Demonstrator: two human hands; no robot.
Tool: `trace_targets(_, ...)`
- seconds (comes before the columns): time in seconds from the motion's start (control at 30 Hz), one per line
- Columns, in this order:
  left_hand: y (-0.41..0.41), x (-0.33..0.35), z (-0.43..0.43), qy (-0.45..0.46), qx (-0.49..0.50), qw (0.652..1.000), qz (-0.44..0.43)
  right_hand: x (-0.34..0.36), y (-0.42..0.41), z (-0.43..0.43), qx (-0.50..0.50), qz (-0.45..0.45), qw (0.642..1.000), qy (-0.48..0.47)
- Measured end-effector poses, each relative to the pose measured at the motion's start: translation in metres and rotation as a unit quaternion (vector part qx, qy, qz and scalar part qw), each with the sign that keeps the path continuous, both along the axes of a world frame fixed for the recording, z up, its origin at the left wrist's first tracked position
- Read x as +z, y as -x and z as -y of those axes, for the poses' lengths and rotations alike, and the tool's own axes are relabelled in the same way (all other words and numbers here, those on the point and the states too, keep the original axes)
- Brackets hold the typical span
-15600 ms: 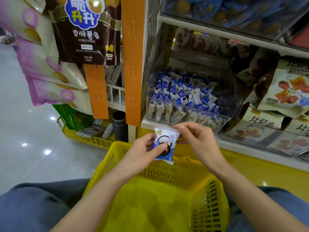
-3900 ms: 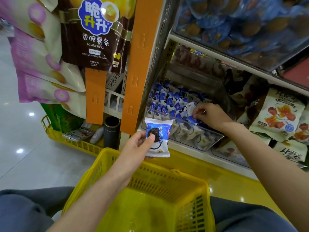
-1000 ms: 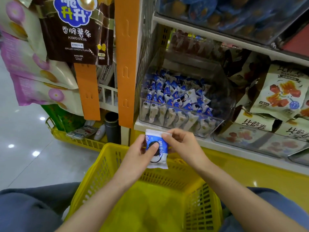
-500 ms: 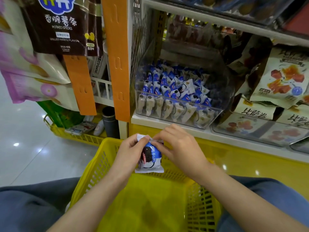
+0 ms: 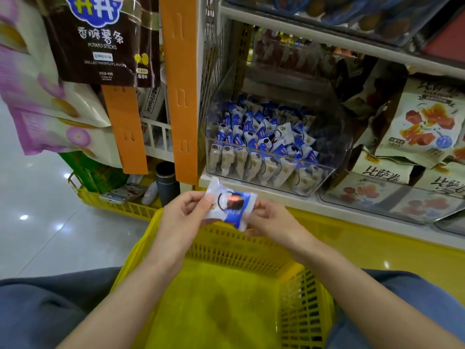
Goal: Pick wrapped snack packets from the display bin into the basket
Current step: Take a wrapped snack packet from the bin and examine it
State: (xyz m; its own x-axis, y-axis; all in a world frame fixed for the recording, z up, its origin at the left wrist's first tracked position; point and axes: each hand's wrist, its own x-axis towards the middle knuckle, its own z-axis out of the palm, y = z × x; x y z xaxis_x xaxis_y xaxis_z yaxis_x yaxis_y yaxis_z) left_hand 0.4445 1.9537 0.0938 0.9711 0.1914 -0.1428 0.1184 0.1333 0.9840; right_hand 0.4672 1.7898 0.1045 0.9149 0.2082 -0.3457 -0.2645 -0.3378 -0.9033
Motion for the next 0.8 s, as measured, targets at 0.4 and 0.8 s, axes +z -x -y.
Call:
trace_targets(0.4,0.007,-0.007,0.005,-0.267,-0.088,0.95,0.139,0.001,0.009,-0.006,0.05,0.253,0.963,0.076)
trace_targets(0.8,0.001,-0.005,0.007,-0.026,-0.141,0.99,0.02,0.003,0.015,-0.001,0.063,0.443,0.87,0.21)
